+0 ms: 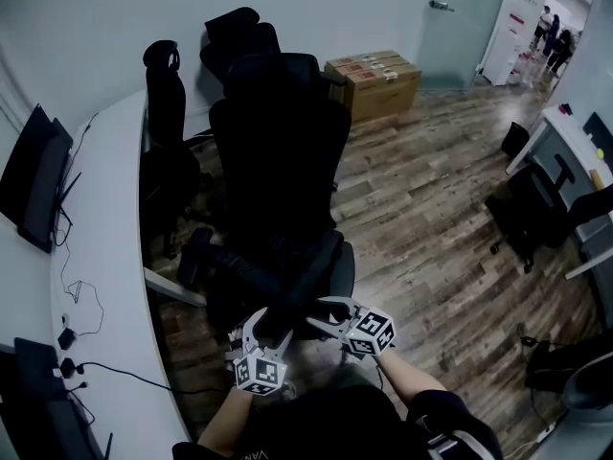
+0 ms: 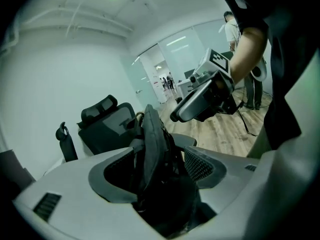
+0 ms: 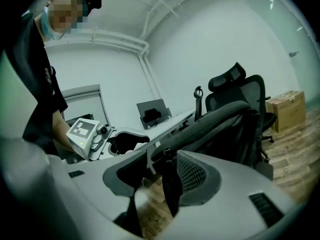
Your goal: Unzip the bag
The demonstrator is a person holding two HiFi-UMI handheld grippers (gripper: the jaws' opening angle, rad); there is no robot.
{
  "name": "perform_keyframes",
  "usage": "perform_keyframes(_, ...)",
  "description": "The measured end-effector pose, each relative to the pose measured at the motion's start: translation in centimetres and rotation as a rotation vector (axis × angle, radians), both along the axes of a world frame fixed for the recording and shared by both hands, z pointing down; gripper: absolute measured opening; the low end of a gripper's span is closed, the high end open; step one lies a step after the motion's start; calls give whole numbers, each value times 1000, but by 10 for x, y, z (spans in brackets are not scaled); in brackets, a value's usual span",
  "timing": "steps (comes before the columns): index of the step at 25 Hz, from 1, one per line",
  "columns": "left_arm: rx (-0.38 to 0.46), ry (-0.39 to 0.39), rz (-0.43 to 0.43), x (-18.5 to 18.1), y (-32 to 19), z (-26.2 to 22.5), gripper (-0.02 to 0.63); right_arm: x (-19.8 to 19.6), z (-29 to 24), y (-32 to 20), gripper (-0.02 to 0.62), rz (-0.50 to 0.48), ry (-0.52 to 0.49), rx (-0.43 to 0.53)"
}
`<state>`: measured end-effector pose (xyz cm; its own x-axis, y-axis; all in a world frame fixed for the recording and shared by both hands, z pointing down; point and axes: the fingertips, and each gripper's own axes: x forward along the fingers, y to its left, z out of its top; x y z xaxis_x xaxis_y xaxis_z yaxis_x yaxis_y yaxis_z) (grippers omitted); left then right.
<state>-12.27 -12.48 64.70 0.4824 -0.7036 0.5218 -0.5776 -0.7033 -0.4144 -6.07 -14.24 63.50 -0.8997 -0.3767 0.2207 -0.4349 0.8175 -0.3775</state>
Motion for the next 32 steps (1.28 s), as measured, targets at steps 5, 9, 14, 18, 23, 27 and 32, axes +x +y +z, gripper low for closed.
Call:
perform_keyframes(5,-26,-126,22,6,-13,29,314,-9,23,-10,202,-113,14,-37)
perform_keyframes(9,-35,-214,39,4,-20,44,313,-13,34,-14,201,-166,-12,-58)
perform_keyframes(14,-32,-305,73,0,-29,49,236,-13,41,-19,180,-190,-47,-43)
perform_keyframes(18,-41,-332,95,4,-35,49,222,-11,43,-25,166,-191,-61,-25)
perform_keyframes(23,-58,-327,81,7,-41,48,170,-8,56,-27,166,-188,-43,-17)
perform_keyframes(27,-72,-316,83,7,-43,49,152,-8,60,-26,166,-198,-43,-10)
perform_keyframes(32,-89,-344,109,9,-42,47,138,-11,58,-29,166,-210,-50,24)
